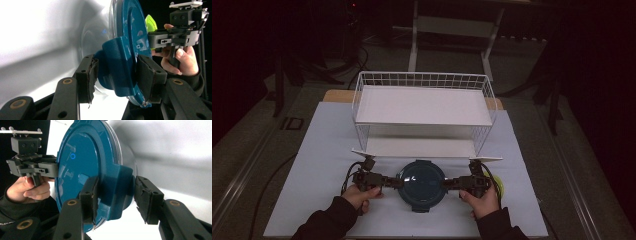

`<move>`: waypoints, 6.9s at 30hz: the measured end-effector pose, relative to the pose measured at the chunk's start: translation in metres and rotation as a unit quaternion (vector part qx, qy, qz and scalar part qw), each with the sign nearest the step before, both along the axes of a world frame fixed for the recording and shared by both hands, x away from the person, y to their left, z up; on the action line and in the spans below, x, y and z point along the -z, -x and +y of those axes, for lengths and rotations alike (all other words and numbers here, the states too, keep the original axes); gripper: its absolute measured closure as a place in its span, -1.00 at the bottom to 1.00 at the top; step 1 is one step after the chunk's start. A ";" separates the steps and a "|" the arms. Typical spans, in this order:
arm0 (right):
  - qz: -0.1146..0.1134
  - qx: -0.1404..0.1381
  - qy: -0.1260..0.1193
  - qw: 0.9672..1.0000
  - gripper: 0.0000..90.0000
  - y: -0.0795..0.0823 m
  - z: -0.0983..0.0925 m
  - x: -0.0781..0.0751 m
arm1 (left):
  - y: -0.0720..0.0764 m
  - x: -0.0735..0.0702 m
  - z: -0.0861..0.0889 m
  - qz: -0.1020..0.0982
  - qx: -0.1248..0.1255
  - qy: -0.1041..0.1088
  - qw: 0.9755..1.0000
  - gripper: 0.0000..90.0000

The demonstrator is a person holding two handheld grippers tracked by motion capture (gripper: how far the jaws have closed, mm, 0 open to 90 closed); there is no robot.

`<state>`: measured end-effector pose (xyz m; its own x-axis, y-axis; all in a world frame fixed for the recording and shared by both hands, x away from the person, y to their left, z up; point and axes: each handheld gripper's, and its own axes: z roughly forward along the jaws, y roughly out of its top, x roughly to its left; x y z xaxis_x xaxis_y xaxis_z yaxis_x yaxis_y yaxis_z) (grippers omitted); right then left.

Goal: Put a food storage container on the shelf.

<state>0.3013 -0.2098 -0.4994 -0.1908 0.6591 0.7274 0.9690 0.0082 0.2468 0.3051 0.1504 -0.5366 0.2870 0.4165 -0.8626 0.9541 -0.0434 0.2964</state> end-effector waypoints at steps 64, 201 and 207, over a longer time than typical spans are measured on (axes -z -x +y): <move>-0.098 -0.007 -0.069 0.993 0.24 -0.002 -0.001 -0.101 | -0.010 -0.131 0.009 -0.115 -0.005 0.012 0.993 0.27; -0.285 -0.012 0.074 0.956 1.00 -0.058 0.069 -0.174 | 0.094 -0.065 0.011 -0.421 -0.038 -0.133 0.897 -1.00; -0.285 -0.007 0.079 0.955 1.00 -0.061 0.071 -0.174 | 0.095 -0.065 0.011 -0.427 -0.036 -0.138 0.893 -1.00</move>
<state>0.3625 -0.1391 -0.3250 -0.5351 0.7469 0.3947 0.6776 0.1005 0.7285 0.2103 0.1615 -0.4714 0.7548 0.6236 -0.2035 0.3879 -0.1743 0.9051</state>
